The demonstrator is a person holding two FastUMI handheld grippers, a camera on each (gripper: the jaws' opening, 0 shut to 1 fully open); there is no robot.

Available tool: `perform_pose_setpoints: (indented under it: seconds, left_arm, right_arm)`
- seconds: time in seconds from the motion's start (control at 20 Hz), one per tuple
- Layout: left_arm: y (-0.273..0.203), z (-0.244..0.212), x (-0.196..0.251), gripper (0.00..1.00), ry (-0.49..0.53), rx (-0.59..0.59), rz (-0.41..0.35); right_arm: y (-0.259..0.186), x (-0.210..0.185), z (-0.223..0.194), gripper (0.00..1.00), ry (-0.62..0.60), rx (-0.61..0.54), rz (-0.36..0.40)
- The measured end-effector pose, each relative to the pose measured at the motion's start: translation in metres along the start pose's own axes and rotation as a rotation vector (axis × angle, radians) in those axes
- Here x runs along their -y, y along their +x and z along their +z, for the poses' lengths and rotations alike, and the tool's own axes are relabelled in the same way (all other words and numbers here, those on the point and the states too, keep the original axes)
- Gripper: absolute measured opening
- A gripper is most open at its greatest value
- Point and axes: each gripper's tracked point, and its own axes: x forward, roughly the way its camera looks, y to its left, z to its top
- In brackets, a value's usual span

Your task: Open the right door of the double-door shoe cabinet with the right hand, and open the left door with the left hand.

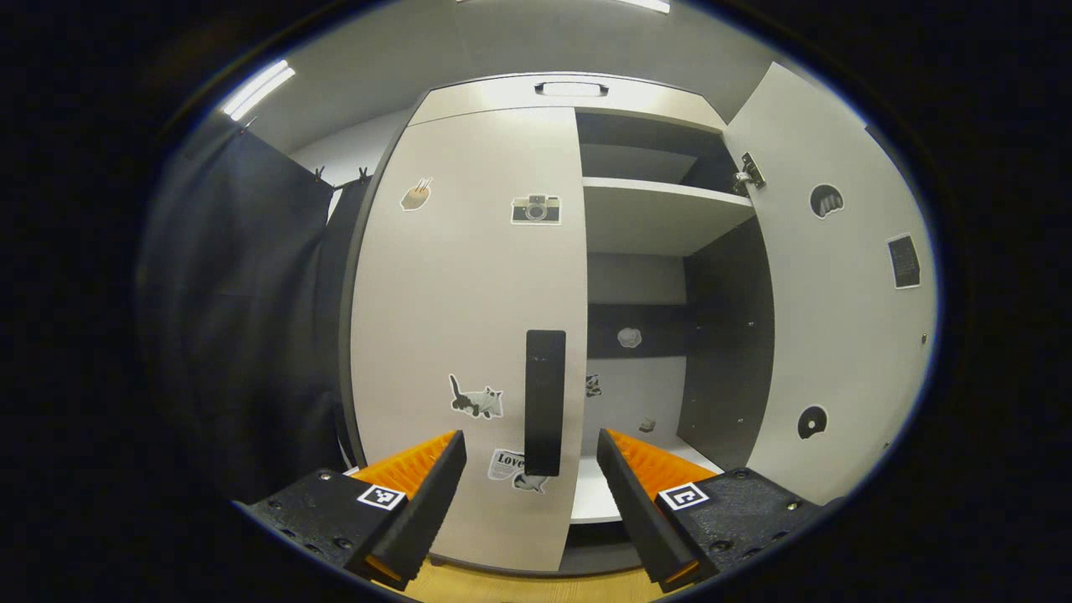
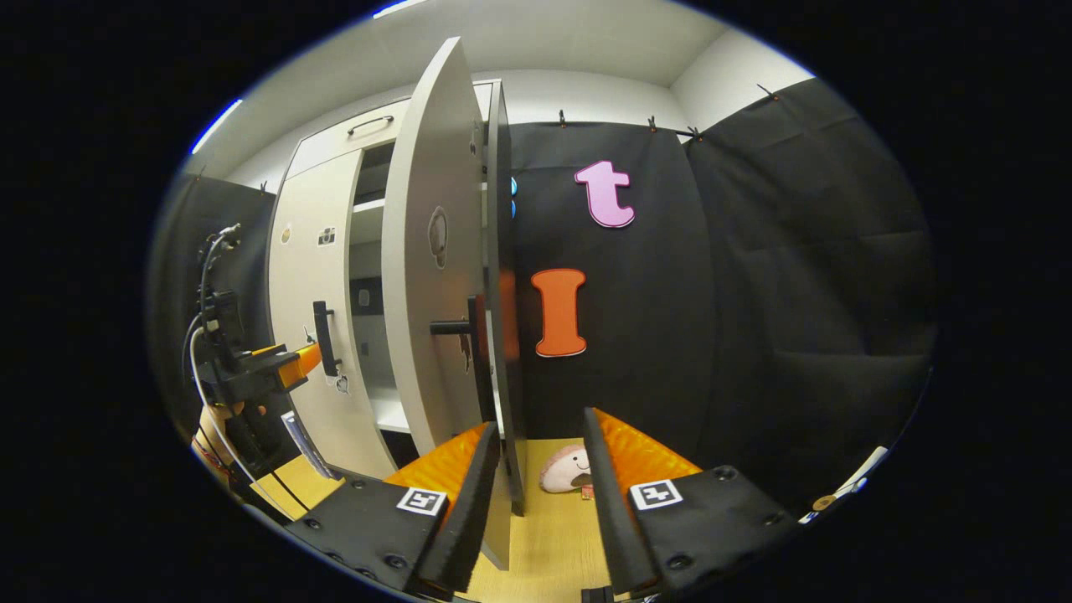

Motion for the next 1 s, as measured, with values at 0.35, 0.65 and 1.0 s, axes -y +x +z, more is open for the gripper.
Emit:
perform_pose_setpoints:
  seconds: [0.35, 0.65, 1.0]
  left_arm:
    - [0.043, -0.011, -0.010, 0.95, -0.018, -0.026, 0.001]
    - [0.056, -0.021, 0.003, 0.82, -0.023, -0.050, -0.052]
    - [0.064, -0.027, 0.012, 0.44, -0.031, -0.064, -0.078]
  right_arm:
    - [0.003, 0.013, 0.007, 0.99, 0.004, 0.030, -0.053]
    - [0.005, 0.011, 0.008, 0.99, 0.004, 0.035, -0.054]
    - [0.005, 0.006, 0.009, 0.99, -0.005, 0.042, -0.054]
